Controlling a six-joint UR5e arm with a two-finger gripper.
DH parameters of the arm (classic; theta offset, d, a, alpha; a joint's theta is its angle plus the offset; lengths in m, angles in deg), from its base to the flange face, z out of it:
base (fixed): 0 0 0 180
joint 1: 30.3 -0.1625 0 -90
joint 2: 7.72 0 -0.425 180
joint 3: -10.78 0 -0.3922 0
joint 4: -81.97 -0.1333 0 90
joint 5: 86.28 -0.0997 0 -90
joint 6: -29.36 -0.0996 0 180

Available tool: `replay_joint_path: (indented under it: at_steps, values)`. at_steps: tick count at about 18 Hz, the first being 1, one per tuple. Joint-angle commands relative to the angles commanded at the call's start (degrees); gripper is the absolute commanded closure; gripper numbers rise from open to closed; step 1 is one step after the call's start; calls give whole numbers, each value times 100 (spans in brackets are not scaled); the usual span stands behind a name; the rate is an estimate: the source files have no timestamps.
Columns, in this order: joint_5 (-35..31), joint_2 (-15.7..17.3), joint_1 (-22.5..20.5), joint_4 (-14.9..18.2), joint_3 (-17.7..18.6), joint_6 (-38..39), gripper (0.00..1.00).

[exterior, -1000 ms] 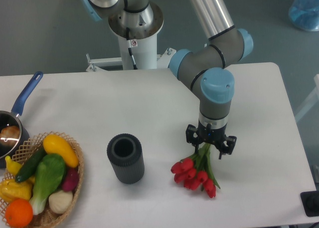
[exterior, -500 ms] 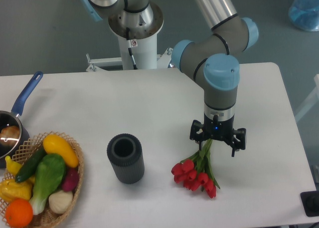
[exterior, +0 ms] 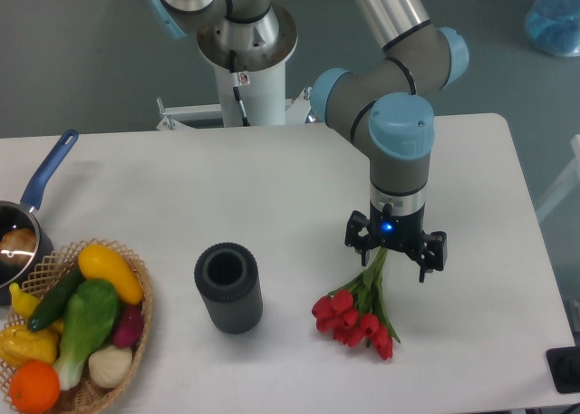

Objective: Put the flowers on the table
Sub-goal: 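Raise the open gripper up away from the tulips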

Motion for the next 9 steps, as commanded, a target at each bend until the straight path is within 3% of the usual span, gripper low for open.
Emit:
replay_joint_path:
  at_steps: [4, 9]
  values:
    - [0, 106, -114, 9, 185, -529, 0]
    - [0, 97, -106, 0, 194, -529, 0]
